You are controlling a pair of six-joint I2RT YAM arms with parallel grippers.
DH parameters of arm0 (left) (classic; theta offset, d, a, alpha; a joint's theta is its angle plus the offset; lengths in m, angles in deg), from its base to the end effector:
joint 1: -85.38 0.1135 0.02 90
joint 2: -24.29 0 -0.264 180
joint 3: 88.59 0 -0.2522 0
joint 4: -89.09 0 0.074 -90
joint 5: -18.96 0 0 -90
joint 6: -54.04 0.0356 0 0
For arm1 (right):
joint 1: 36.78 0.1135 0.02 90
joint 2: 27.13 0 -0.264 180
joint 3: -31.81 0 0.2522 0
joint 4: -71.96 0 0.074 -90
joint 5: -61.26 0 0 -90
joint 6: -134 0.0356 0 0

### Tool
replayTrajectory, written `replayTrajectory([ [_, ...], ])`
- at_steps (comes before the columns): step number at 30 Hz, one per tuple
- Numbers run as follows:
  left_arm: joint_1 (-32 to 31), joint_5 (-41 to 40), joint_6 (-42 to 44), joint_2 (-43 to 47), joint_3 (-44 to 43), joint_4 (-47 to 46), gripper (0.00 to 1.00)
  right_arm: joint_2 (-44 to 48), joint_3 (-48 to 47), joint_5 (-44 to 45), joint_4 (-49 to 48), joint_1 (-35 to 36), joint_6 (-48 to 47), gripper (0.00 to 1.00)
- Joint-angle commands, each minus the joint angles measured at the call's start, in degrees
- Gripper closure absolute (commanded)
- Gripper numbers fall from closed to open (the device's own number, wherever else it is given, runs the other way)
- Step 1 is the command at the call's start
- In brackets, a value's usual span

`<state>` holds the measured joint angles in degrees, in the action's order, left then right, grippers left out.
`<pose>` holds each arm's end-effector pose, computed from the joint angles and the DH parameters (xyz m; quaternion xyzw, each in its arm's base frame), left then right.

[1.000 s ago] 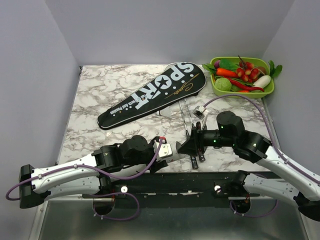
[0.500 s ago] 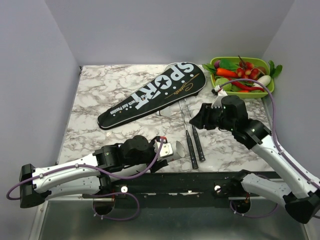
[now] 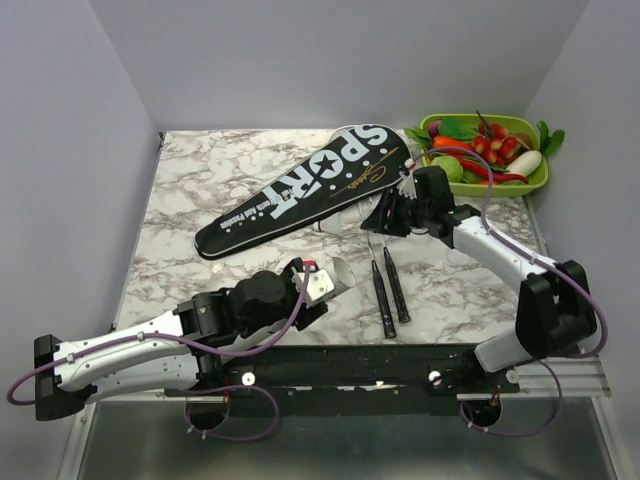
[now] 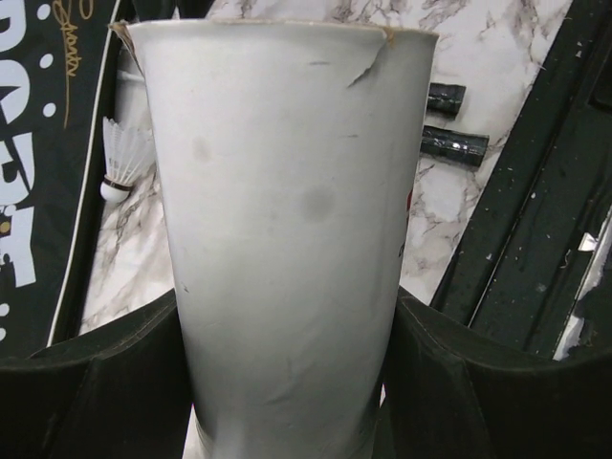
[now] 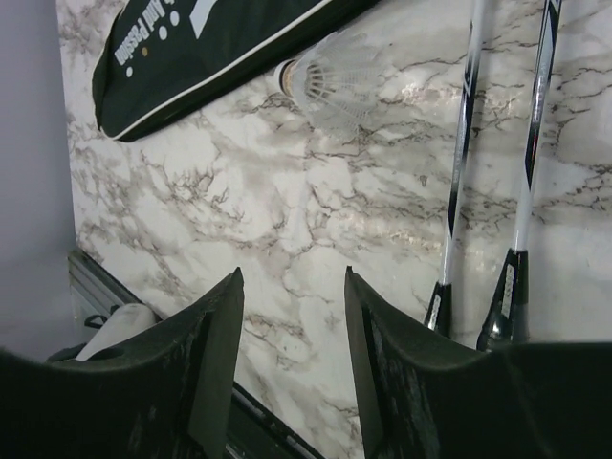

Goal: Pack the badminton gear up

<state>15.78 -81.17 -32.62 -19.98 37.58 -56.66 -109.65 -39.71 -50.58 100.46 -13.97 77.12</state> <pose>0.0682 -0.1653 0.2941 0.4602 0.7027 -0.2315 0.4907 0.2860 0.1346 0.2590 -0.0007 0.8917 0.3477 0.2896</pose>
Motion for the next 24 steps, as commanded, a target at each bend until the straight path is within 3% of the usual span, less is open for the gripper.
replayTrajectory([
  [1, -0.09, -6.04, -2.10, 1.64, -0.44, 0.69, 1.00, -7.03, -4.89, -5.75, -6.83, -1.27, 2.82, 0.45],
  [12, -0.09, -7.09, -2.19, 2.79, -0.44, 1.48, 1.00, -24.42, -15.45, -7.16, -10.43, -1.36, 6.60, 0.46],
  [24, -0.09, -7.18, -2.19, 2.87, -0.53, 1.66, 1.00, -32.35, -18.62, -10.93, -13.51, -1.36, 10.38, 0.48],
])
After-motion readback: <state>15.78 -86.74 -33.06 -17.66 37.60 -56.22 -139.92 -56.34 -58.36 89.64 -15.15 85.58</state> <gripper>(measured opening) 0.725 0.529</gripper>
